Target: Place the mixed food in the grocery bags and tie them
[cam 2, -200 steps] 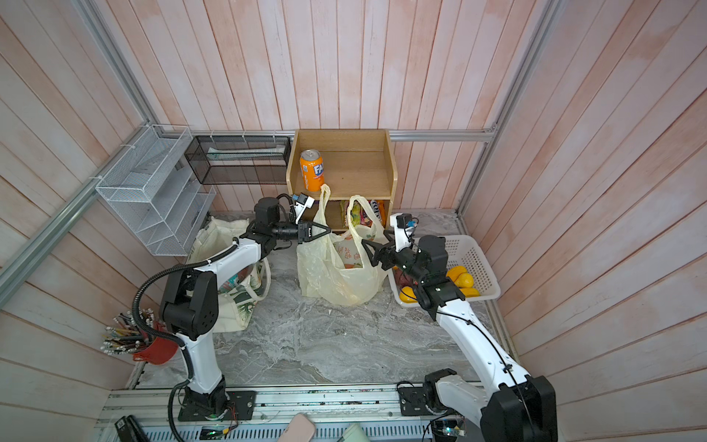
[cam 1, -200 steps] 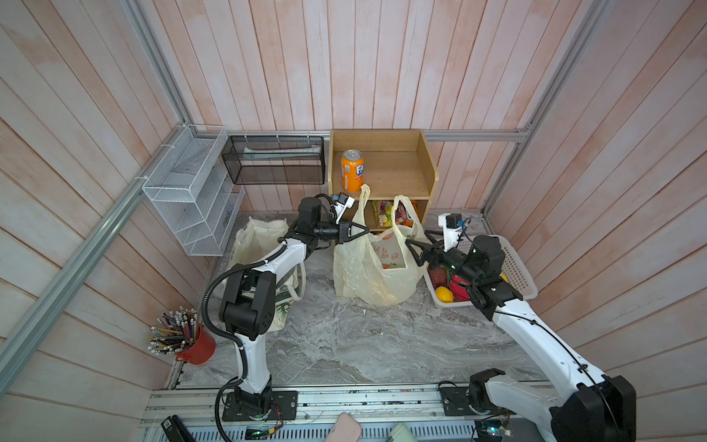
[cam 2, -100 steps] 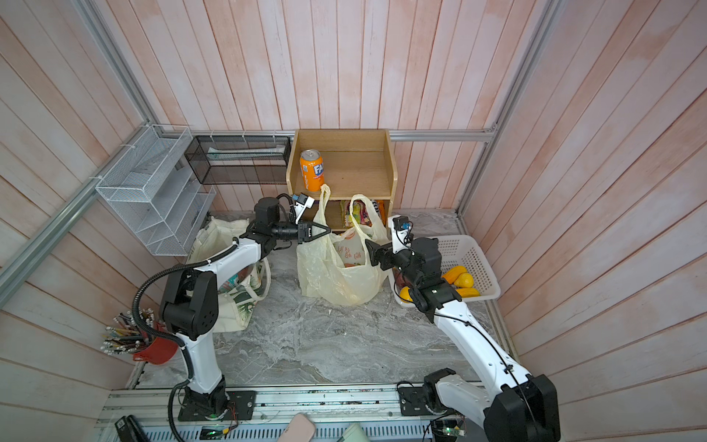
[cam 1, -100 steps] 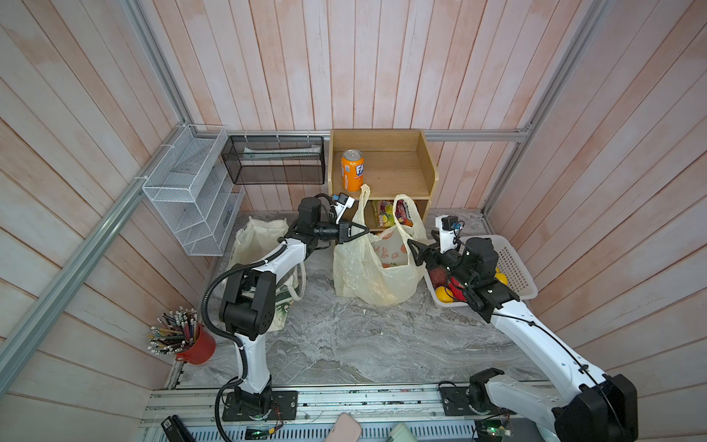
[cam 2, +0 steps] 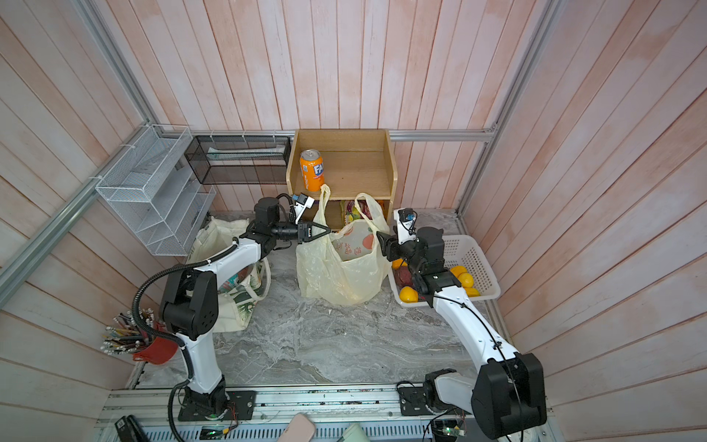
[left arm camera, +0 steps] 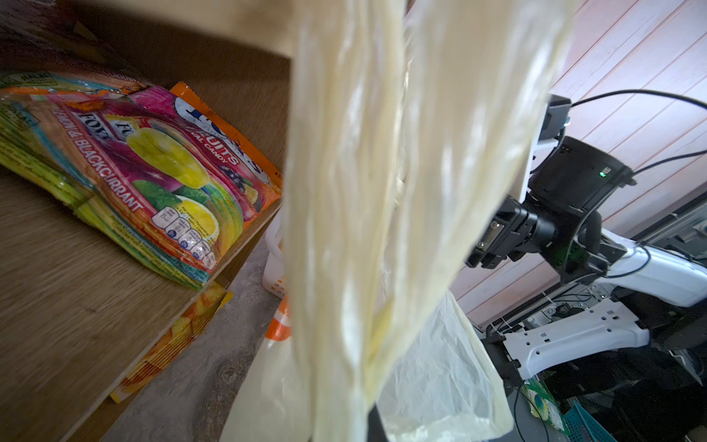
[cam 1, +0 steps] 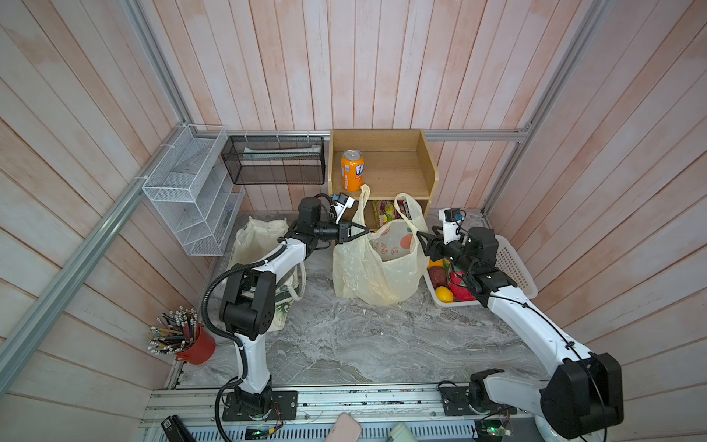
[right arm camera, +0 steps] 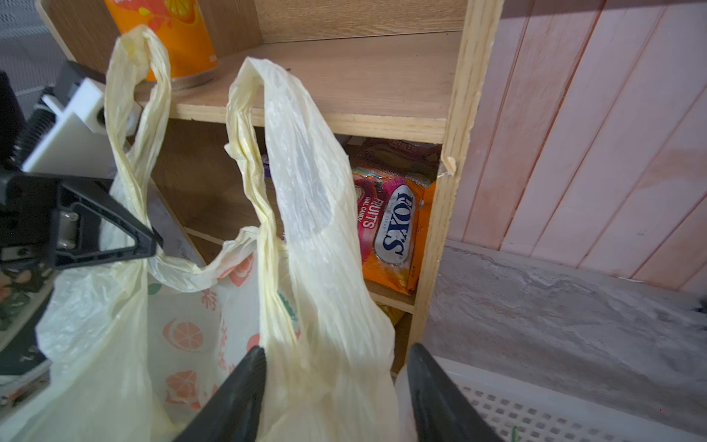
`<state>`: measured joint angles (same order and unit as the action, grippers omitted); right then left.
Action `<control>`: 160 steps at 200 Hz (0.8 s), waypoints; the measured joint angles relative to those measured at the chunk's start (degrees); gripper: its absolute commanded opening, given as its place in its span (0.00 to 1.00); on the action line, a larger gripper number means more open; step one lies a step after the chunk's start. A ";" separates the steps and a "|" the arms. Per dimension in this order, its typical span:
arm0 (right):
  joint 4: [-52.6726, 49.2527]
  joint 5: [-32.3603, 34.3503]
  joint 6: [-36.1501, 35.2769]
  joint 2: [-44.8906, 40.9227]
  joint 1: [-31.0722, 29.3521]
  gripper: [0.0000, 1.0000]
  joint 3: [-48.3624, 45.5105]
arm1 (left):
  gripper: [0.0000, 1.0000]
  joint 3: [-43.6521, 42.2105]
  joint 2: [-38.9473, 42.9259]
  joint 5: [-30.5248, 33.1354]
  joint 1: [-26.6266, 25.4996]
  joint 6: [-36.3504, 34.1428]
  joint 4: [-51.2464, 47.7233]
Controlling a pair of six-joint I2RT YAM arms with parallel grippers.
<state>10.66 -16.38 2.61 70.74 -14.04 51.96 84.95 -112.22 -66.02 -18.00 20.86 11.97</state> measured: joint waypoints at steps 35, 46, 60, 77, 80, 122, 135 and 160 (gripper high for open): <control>0.55 -4.11 0.33 1.25 0.37 0.16 0.63 | 0.00 0.00 0.00 -0.02 0.00 0.24 0.04; 0.59 -5.18 0.76 1.55 0.55 0.03 0.70 | 0.00 0.00 0.02 -0.04 0.00 0.33 0.04; 0.70 -6.43 1.09 1.73 0.70 0.00 0.70 | 0.00 0.00 0.04 -0.04 0.00 0.37 0.04; 0.87 -7.74 1.73 1.75 0.74 0.00 0.70 | 0.00 0.00 0.04 -0.11 0.00 0.39 0.04; 0.90 -7.98 1.73 1.73 0.74 0.00 0.70 | 0.00 0.00 0.07 -0.11 0.00 0.42 0.04; 0.20 -10.95 3.30 -0.39 0.61 0.00 0.70 | 0.00 -1.29 1.16 0.07 0.00 1.44 0.00; -0.46 -11.28 3.43 -2.19 0.00 0.00 0.70 | 0.00 -2.03 1.73 0.04 -0.04 1.46 -0.07; -2.36 -11.04 2.71 -4.57 -3.98 0.00 0.83 | 0.00 -2.73 2.71 0.04 -0.46 0.85 -1.42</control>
<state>8.29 -27.42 5.32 66.17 -18.02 52.80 82.21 -109.51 -65.98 -18.46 21.71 10.55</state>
